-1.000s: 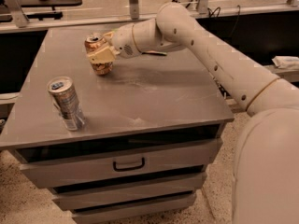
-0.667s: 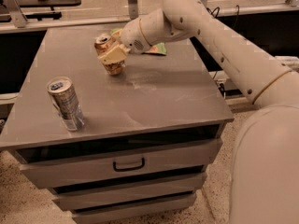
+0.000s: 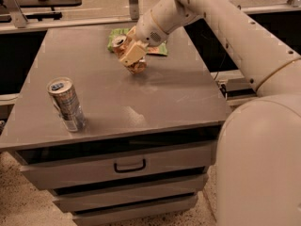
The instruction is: Knock orange can over
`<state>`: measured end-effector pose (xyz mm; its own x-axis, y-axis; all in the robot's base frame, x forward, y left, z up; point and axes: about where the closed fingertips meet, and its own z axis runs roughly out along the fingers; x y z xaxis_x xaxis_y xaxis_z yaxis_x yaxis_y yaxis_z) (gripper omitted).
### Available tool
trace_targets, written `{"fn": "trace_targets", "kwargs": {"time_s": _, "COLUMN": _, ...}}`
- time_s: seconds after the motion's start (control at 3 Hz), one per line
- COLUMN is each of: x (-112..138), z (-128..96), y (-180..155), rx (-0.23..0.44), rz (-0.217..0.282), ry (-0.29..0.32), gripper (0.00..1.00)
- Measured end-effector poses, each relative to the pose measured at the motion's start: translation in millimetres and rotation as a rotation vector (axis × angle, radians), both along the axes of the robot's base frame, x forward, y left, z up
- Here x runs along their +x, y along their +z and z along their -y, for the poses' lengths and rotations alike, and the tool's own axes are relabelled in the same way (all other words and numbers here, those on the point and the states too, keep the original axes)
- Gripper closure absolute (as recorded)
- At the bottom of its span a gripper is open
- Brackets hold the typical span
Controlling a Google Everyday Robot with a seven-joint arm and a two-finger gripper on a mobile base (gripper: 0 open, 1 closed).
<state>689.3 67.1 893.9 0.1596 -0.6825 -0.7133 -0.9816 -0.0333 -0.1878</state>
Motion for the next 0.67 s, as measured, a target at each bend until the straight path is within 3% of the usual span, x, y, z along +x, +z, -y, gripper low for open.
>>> {"fn": "trace_targets", "kwargs": {"time_s": 0.33, "x": -1.6, "z": 12.2, "y": -3.9, "rx": -0.088, "rz": 0.002, "ry": 0.028, "gripper": 1.00}}
{"fn": "trace_targets", "kwargs": {"time_s": 0.67, "x": -0.9, "z": 9.6, "y": -11.5, "rx": -0.129, "rz": -0.002, "ry": 0.063, "gripper": 0.82}}
